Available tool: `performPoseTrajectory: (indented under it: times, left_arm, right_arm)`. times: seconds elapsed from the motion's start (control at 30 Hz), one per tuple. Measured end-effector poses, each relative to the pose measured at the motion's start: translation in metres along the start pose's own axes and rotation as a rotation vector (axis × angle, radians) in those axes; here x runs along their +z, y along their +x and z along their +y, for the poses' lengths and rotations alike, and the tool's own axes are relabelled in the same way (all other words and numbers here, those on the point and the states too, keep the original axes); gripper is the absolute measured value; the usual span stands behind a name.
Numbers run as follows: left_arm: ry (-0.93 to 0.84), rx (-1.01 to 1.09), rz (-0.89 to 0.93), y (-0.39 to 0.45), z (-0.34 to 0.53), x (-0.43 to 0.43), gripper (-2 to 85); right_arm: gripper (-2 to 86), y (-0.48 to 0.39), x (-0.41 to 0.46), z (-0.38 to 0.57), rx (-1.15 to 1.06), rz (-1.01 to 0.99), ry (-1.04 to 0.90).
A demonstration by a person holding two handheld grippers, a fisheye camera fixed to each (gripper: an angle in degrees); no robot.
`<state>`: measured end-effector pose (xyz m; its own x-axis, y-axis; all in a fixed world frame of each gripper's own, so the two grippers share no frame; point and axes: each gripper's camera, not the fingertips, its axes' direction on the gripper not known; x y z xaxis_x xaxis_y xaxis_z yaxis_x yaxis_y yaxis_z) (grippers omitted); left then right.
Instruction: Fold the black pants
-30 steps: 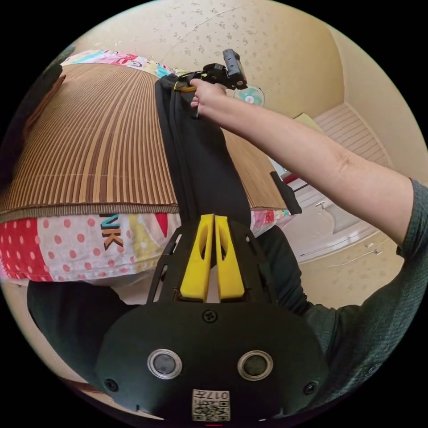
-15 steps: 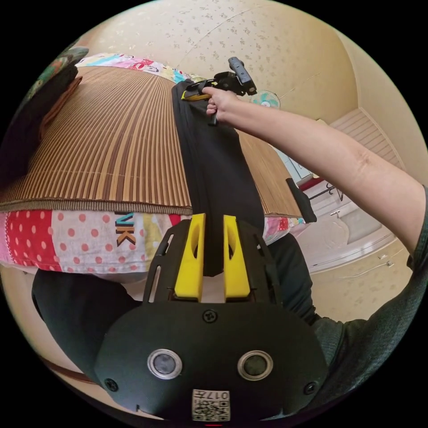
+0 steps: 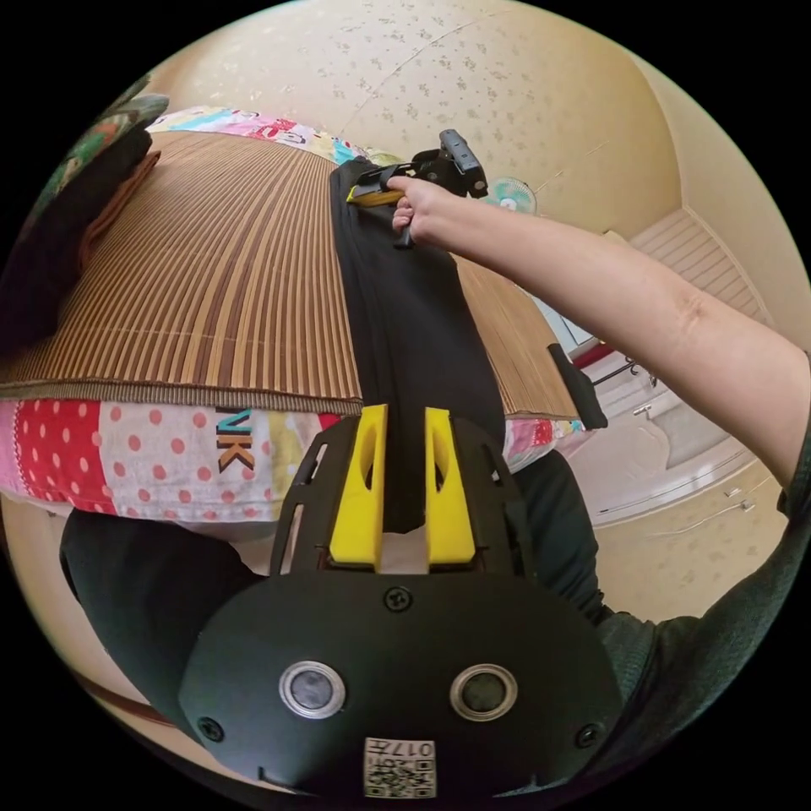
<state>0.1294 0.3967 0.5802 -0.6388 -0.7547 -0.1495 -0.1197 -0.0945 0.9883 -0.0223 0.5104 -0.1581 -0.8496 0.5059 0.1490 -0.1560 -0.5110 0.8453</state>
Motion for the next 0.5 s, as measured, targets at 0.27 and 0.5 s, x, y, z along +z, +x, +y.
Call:
performPoseTrajectory:
  times: [0.27,0.5]
  left_arm:
    - [0.069,-0.037,0.049,-0.004,-0.001,-0.013,9.5]
    - [0.028,-0.036,0.039,0.003,-0.010,-0.006,8.9]
  right_arm:
    - [1.7,0.056,0.005,0.013,0.033,-0.108,-0.007]
    - [1.7,0.138,0.003,0.041,0.184,-0.419,0.083]
